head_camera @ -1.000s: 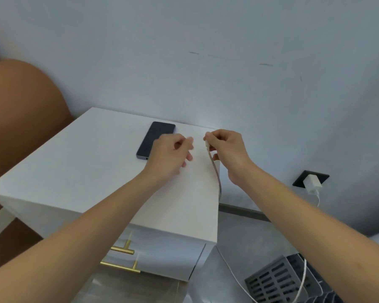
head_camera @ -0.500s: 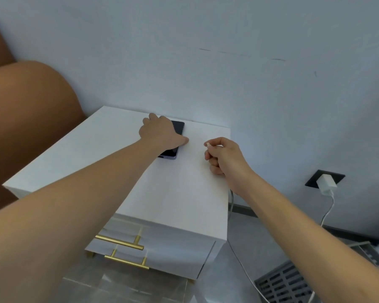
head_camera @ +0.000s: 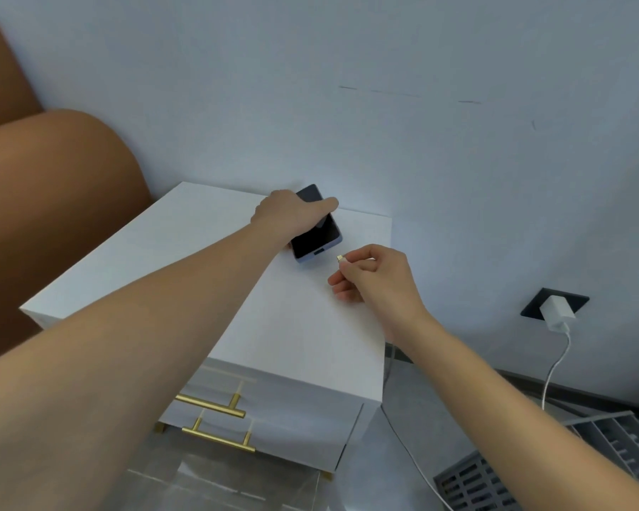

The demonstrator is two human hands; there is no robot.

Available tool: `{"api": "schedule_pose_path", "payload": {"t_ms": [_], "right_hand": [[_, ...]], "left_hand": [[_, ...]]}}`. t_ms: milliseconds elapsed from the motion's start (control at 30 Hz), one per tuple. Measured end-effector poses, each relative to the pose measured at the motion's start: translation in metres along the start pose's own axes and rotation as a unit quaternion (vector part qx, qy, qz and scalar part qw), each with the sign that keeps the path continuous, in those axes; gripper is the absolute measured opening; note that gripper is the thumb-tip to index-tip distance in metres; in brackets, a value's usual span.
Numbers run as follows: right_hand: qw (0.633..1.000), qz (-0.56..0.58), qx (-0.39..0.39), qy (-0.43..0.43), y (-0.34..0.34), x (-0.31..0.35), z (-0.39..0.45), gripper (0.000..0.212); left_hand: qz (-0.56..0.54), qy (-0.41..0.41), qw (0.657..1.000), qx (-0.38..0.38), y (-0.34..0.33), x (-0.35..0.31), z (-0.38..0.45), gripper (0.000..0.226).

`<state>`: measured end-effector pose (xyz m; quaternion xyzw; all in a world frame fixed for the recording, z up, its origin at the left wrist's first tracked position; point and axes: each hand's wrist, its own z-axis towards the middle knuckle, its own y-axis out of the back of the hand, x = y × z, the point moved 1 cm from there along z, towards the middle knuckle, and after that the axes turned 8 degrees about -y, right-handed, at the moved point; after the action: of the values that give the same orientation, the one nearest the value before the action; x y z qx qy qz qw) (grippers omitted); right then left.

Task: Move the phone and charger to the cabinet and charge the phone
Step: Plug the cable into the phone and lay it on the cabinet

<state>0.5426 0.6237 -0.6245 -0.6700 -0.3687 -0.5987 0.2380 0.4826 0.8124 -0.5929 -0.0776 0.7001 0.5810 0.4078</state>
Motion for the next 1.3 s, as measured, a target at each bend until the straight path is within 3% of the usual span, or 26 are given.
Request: {"api": "schedule_pose_path", "payload": {"t_ms": [167,533,933,1300], "right_hand": [[0.999,-0.021,-0.029,0.039,-0.004,-0.001,-0.006,0.007],[0.996,0.0,-0.074,0.046,-0.006,-0.001,-0.008,0.004],[0.996,0.009,-0.072,0.046,-0.007,-0.002,-0.01,0.005],[0.998,-0.008,-0.063,0.009,-0.006,-0.001,-0.004,0.003]], "left_hand": [[-0.104,0.04,0.994,0.003,-0.005,-0.014,-0.006,0.087],[-0.16,0.055,0.985,0.016,-0.012,-0.019,-0.012,0.088],[-0.161,0.066,0.985,-0.009,-0.011,-0.017,-0.013,0.083],[-0.126,0.053,0.99,-0.018,-0.015,-0.012,-0.013,0.096]]}}
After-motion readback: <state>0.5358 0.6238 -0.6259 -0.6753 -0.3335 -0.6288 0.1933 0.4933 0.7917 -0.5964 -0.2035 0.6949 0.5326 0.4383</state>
